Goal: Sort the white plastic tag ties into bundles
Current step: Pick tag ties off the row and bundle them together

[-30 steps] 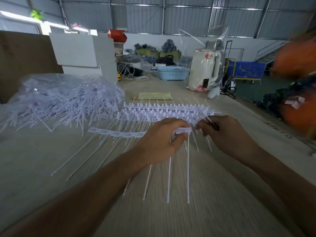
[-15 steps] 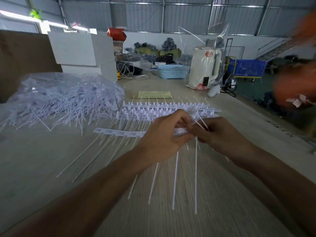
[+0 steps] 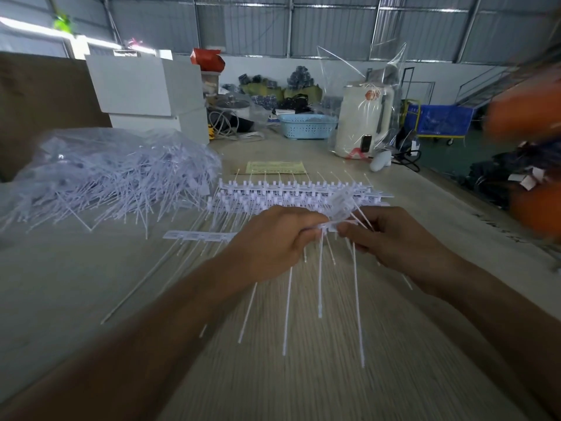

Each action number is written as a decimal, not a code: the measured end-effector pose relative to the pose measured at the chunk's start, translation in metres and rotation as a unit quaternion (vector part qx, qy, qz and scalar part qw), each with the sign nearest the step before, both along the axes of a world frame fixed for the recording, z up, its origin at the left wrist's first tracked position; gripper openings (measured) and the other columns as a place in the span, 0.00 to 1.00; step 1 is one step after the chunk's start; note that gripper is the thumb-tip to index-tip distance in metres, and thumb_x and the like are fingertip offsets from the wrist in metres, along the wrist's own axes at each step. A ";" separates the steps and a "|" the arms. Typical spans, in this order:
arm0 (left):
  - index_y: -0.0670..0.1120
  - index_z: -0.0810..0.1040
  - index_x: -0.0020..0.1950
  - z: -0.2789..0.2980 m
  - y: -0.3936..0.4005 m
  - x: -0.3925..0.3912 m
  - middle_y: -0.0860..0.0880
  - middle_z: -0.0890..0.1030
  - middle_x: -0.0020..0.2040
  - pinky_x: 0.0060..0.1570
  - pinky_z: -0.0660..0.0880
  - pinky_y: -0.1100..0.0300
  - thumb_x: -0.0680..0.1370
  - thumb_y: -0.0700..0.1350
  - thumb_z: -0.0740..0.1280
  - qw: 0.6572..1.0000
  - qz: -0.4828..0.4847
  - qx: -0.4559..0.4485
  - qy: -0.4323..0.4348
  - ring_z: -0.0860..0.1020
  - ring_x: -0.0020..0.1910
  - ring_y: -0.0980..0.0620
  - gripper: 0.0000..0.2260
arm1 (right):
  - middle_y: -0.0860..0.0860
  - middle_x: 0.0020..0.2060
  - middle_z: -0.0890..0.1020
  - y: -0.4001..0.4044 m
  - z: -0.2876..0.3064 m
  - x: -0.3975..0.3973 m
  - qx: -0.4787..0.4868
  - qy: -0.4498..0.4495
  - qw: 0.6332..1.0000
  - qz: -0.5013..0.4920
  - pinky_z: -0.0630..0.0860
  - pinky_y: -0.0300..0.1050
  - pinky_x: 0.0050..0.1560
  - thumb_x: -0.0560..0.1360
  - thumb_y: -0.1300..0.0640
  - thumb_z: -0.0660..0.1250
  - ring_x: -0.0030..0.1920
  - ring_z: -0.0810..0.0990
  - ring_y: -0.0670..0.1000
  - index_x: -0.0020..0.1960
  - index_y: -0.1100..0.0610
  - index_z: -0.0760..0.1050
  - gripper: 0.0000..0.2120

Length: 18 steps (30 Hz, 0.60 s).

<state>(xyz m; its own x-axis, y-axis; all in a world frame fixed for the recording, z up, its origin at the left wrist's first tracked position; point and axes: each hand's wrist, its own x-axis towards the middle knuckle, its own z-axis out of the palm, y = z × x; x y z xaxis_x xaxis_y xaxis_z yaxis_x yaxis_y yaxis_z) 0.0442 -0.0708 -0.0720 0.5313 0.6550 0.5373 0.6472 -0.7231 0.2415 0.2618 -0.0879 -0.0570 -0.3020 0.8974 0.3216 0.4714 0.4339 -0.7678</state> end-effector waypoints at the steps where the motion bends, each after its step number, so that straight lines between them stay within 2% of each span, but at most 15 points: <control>1: 0.44 0.80 0.62 -0.001 0.000 0.000 0.46 0.84 0.51 0.50 0.78 0.47 0.83 0.47 0.61 1.000 0.003 0.004 0.014 0.81 0.49 0.47 0.13 | 0.54 0.29 0.76 0.000 0.000 0.000 0.049 -0.044 0.998 -0.006 0.66 0.38 0.30 0.79 0.51 0.68 0.27 0.70 0.46 0.39 0.60 0.78 0.14; 3: 0.44 0.81 0.62 -0.002 0.001 0.002 0.46 0.84 0.50 0.49 0.77 0.48 0.84 0.46 0.61 1.000 -0.002 0.006 0.026 0.80 0.47 0.48 0.13 | 0.52 0.30 0.76 0.001 0.000 0.001 0.122 -0.102 0.987 -0.022 0.67 0.42 0.34 0.79 0.53 0.68 0.30 0.73 0.47 0.36 0.52 0.75 0.12; 6: 0.43 0.84 0.54 -0.004 0.004 0.003 0.45 0.85 0.44 0.44 0.79 0.51 0.84 0.46 0.62 1.000 -0.009 -0.027 -0.014 0.82 0.40 0.50 0.12 | 0.45 0.28 0.70 0.001 -0.001 0.001 0.222 -0.171 0.959 -0.036 0.64 0.38 0.34 0.79 0.55 0.69 0.33 0.73 0.46 0.36 0.41 0.64 0.19; 8: 0.42 0.84 0.51 -0.003 0.005 0.004 0.47 0.85 0.41 0.43 0.79 0.52 0.84 0.47 0.62 0.999 -0.008 -0.042 -0.027 0.82 0.38 0.52 0.14 | 0.43 0.28 0.70 0.003 -0.003 0.001 0.234 -0.179 0.955 -0.044 0.64 0.39 0.34 0.79 0.55 0.68 0.31 0.72 0.44 0.36 0.41 0.63 0.19; 10: 0.41 0.83 0.51 -0.003 0.004 0.004 0.48 0.83 0.40 0.41 0.77 0.55 0.83 0.48 0.61 0.999 -0.018 -0.034 -0.025 0.80 0.37 0.53 0.15 | 0.43 0.28 0.75 0.005 -0.005 0.001 0.212 -0.163 0.962 -0.050 0.66 0.38 0.34 0.80 0.54 0.67 0.32 0.76 0.43 0.36 0.42 0.65 0.17; 13: 0.42 0.82 0.52 -0.004 0.001 0.006 0.46 0.83 0.41 0.41 0.76 0.51 0.81 0.49 0.62 0.999 -0.027 -0.039 -0.022 0.80 0.38 0.50 0.13 | 0.44 0.28 0.79 0.004 -0.004 0.004 0.191 -0.168 0.966 -0.053 0.69 0.35 0.36 0.81 0.53 0.66 0.34 0.78 0.41 0.36 0.44 0.68 0.16; 16: 0.44 0.83 0.54 -0.004 0.000 0.007 0.47 0.83 0.43 0.42 0.76 0.51 0.81 0.47 0.66 0.998 -0.032 -0.045 -0.028 0.80 0.40 0.50 0.09 | 0.44 0.26 0.77 0.004 -0.001 0.007 0.196 -0.205 0.957 -0.065 0.72 0.43 0.35 0.80 0.50 0.66 0.28 0.77 0.43 0.34 0.43 0.66 0.17; 18: 0.44 0.83 0.54 -0.002 0.001 0.007 0.47 0.84 0.44 0.43 0.76 0.50 0.79 0.46 0.68 0.998 -0.028 -0.041 -0.043 0.80 0.41 0.50 0.08 | 0.44 0.25 0.73 0.006 -0.001 0.006 0.218 -0.224 0.946 -0.083 0.68 0.46 0.32 0.80 0.51 0.66 0.26 0.73 0.43 0.35 0.44 0.65 0.17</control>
